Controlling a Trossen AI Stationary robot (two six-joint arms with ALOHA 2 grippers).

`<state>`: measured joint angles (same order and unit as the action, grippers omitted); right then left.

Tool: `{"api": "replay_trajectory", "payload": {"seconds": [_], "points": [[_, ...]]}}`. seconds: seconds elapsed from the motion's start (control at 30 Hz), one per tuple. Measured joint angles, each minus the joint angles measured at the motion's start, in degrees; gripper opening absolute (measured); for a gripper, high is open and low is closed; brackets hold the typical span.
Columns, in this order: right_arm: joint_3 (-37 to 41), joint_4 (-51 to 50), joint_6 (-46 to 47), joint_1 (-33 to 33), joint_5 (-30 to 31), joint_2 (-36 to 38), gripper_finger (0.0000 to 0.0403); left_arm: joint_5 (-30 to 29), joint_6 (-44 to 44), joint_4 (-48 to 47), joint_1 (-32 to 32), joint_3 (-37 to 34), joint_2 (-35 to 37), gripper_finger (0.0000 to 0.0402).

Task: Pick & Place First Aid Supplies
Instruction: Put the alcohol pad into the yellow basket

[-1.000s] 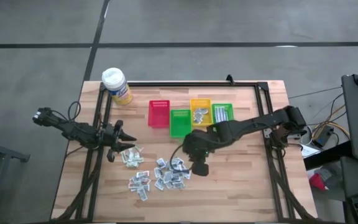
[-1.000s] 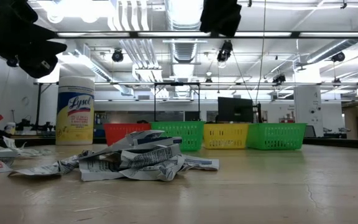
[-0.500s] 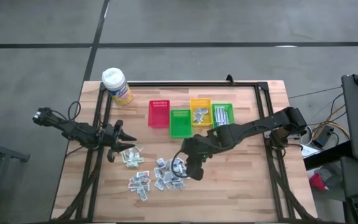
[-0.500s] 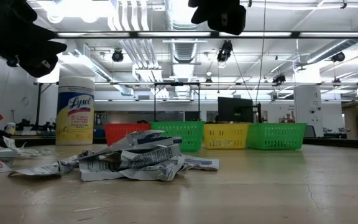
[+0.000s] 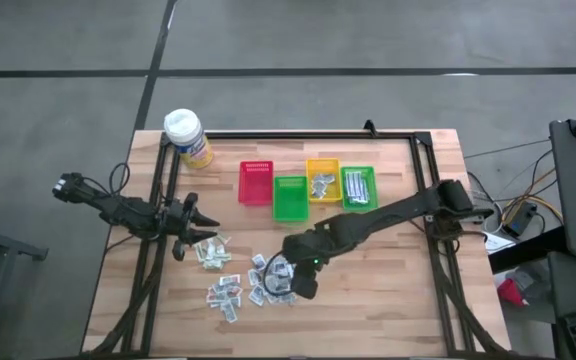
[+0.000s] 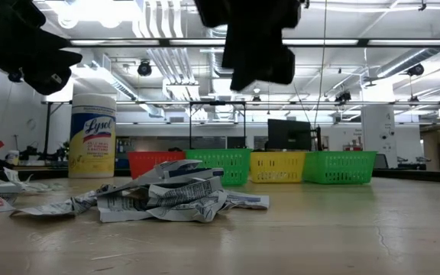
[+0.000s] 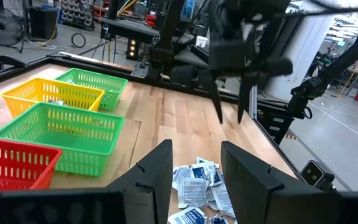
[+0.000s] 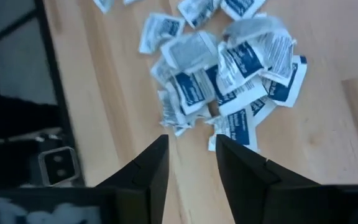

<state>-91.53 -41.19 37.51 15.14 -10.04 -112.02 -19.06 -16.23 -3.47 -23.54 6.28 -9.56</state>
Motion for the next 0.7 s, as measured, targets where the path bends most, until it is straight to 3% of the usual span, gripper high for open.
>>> {"api": "replay_trajectory", "payload": {"seconds": [0.3,0.7], "points": [[0.07,-0.13,-1.92,-0.59,-2.06,-4.77,0.0152,2.56,-0.03,0.03,-0.01,0.00,0.02,0.0131],[2.67,0.40,-3.18,-3.22,-2.27,-5.21,0.0158,3.18,-0.04,0.03,-0.01,0.00,0.01,0.0131]]}}
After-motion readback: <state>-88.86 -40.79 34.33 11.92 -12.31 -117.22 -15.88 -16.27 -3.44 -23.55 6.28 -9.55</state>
